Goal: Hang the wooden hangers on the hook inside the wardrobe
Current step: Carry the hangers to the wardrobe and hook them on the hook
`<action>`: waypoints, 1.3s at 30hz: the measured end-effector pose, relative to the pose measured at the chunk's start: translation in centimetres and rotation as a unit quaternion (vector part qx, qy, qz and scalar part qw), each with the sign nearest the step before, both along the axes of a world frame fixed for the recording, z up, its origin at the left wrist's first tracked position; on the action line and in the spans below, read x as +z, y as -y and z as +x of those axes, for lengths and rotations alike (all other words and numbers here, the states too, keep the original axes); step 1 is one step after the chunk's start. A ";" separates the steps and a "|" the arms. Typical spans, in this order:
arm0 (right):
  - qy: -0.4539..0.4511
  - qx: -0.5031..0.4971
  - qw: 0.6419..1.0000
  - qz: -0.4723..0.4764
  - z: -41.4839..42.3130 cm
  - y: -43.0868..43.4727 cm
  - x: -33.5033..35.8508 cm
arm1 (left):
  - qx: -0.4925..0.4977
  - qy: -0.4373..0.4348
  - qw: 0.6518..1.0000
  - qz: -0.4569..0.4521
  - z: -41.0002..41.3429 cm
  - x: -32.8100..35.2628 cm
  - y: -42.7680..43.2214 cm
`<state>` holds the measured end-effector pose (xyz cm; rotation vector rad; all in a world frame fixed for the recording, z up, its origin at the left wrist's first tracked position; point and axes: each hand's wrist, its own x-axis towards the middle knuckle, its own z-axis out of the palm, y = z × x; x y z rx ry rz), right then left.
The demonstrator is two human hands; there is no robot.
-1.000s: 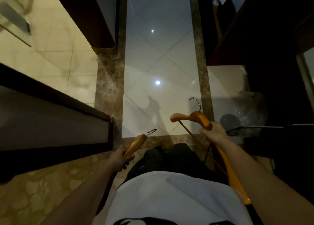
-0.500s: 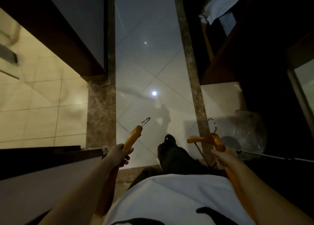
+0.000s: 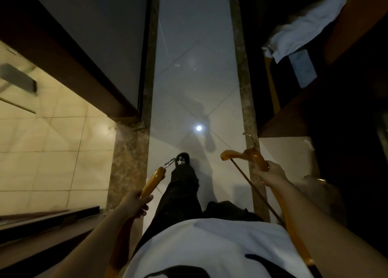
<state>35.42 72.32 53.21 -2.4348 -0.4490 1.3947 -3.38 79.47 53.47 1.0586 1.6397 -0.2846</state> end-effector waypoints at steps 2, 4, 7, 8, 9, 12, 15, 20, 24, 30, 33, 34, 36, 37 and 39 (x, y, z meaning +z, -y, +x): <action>0.011 0.003 1.000 0.019 0.7 -4.0 0.1 | 0.001 -0.012 1.000 -0.006 0.0 -0.5 -3.0; 0.015 -0.004 0.999 0.036 1.4 -7.7 0.1 | 0.002 -0.020 1.000 -0.011 0.3 -1.1 -6.7; 0.008 -0.028 0.998 0.054 2.2 -12.5 0.4 | 0.001 -0.021 1.000 -0.008 1.2 -1.3 -12.8; 0.008 -0.029 0.998 0.055 2.3 -13.9 0.5 | -0.005 -0.020 1.000 -0.007 1.6 -1.2 -15.0; 0.009 -0.032 0.998 0.054 2.4 -15.1 0.6 | -0.015 -0.019 1.000 -0.005 2.1 -1.1 -17.1; 0.014 -0.061 0.997 0.048 2.9 -18.1 0.8 | -0.048 0.002 0.999 0.007 4.0 -0.7 -23.9; 0.016 -0.086 0.996 0.026 3.8 -19.9 0.8 | -0.070 0.036 0.996 0.032 6.9 0.3 -30.1; 0.009 -0.141 0.990 -0.015 5.8 -21.8 0.5 | -0.154 0.072 0.983 0.073 13.8 2.3 -39.7; -0.001 -0.170 0.985 -0.031 8.5 -24.3 0.1 | -0.177 0.102 0.975 0.086 19.5 3.3 -45.6; -0.024 -0.184 0.983 -0.007 15.2 -31.8 -0.5 | -0.201 0.105 0.970 0.083 25.8 2.9 -51.9; -0.028 -0.185 0.982 0.018 18.7 -37.0 0.6 | -0.193 0.083 0.975 0.074 28.0 2.5 -54.3; -0.029 -0.182 0.982 0.031 20.0 -38.8 1.0 | -0.190 0.077 0.976 0.071 28.7 2.4 -55.2; -0.035 -0.175 0.982 0.057 22.4 -42.4 2.1 | -0.189 0.069 0.977 0.065 30.0 2.2 -56.9; -0.034 -0.165 0.983 0.068 23.5 -44.0 2.5 | -0.191 0.063 0.978 0.062 30.4 2.0 -57.7; -0.020 -0.147 0.986 0.082 25.4 -46.8 3.2 | -0.189 0.053 0.979 0.060 31.2 2.0 -59.1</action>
